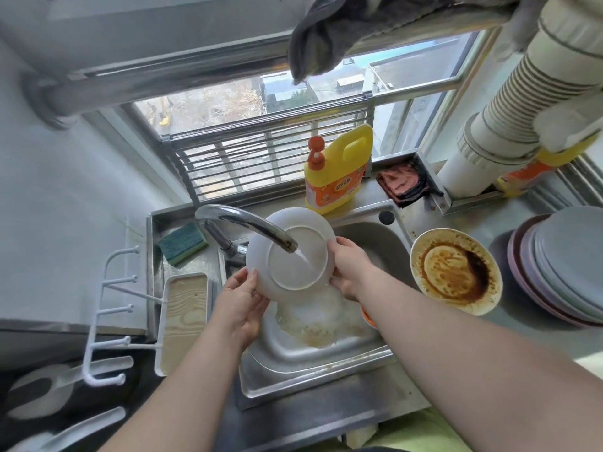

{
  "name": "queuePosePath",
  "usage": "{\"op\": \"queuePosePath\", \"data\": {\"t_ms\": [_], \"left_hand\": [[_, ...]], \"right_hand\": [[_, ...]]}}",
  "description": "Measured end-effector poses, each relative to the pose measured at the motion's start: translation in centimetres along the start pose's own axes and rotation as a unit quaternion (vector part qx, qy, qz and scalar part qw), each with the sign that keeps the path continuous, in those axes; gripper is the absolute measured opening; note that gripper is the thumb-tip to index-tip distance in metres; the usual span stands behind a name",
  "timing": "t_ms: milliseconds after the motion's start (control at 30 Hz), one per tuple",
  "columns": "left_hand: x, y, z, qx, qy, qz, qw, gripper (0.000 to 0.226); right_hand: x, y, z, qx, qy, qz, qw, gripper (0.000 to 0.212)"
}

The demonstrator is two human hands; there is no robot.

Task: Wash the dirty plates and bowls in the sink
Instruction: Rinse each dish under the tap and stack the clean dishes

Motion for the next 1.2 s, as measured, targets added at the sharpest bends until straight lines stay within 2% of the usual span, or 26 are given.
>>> {"op": "queuePosePath", "data": {"t_ms": [167, 267, 367, 500, 567, 700, 833, 1067, 1200], "left_hand": [[2.4, 0.6, -0.9, -0.015, -0.024, 0.038, 0.999, 0.003], [3.3, 0.9, -2.0, -0.011, -0.042, 0.049, 0.998, 0.019], [3.3, 1.1, -3.2, -0.003, -0.040, 0.047, 0.998, 0.020], [2.3, 1.0, -4.0, -0.002, -0.050, 0.028, 0.998, 0.010], [1.6, 1.0, -3.8, -0.008, -0.051, 0.011, 0.999, 0.003], [-0.4, 0.8, -3.3, -0.015, -0.059, -0.024, 0.998, 0.015], [-2.4, 1.0, -2.8, -0.023, -0.111, -0.061, 0.992, 0.020], [-4.9, 1.3, -0.3, -0.028, -0.171, -0.098, 0.980, 0.022], [-6.1, 1.9, 0.3, -0.040, -0.200, -0.138, 0.969, 0.019]], "right_hand": [[1.2, 0.1, 2.8, -0.006, -0.005, 0.054, 0.999, 0.034], [2.8, 0.8, 3.6, -0.002, 0.038, 0.103, 0.994, 0.042], [4.4, 1.2, 4.2, -0.012, 0.064, 0.124, 0.990, 0.048], [5.7, 0.5, 3.6, -0.001, 0.102, 0.101, 0.990, 0.054], [6.1, 0.4, 3.1, -0.001, 0.109, 0.082, 0.991, 0.050], [6.4, 1.1, 1.1, 0.002, 0.112, 0.073, 0.991, 0.036], [6.5, 0.9, -2.0, 0.030, 0.180, 0.048, 0.982, 0.051], [4.8, 1.4, -7.4, 0.108, 0.271, -0.009, 0.956, 0.055], [3.3, 3.7, -8.9, 0.137, 0.316, -0.019, 0.938, 0.035]]}}
Point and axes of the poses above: each hand's wrist, its own y-axis away from the middle knuckle, its own z-axis out of the palm, x = y × z, the point moved 7 cm from there along -y, towards the middle knuckle, and after that the axes turned 9 degrees about y, right-handed, at the moved point
